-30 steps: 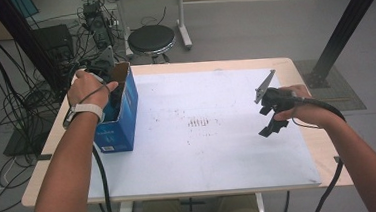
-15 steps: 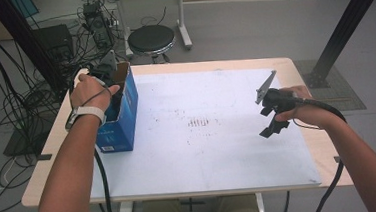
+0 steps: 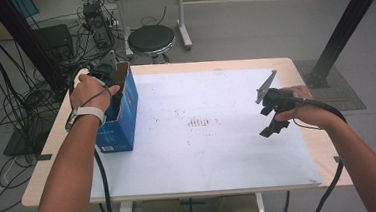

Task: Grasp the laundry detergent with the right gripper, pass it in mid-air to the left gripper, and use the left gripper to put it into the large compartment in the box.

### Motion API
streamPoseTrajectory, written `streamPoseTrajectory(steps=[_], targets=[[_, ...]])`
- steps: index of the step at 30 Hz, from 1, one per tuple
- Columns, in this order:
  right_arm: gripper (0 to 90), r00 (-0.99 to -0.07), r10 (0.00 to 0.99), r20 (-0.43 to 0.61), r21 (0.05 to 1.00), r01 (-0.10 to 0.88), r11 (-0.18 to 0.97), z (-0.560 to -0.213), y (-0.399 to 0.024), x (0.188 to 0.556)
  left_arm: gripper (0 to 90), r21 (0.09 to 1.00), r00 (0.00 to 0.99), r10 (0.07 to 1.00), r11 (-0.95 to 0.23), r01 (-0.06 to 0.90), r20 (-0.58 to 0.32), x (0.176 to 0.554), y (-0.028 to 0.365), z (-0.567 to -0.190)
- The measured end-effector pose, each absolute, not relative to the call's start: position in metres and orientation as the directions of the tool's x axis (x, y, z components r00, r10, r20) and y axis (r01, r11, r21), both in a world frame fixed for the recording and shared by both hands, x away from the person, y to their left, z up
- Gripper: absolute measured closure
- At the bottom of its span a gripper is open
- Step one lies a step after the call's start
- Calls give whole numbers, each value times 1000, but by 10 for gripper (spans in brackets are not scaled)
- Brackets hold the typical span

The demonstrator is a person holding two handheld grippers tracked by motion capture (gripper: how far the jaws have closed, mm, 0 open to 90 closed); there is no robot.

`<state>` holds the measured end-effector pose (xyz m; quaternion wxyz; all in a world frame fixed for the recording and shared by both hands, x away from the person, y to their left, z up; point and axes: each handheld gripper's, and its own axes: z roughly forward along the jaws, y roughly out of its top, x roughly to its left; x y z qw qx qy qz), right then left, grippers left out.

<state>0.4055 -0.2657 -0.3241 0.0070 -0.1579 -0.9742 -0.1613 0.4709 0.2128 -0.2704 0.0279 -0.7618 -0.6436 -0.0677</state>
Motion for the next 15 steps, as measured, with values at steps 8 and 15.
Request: streamPoseTrajectory(steps=[8,15], targets=[[112,-951,301,67,314,306,899,-326,-264,405,369,46,162,977,-170,984,138,471,213,-271],[112,-952,298,69,310,304,901,-327,-264,406,369,44,165,976,-173,984,139,471,213,-271]])
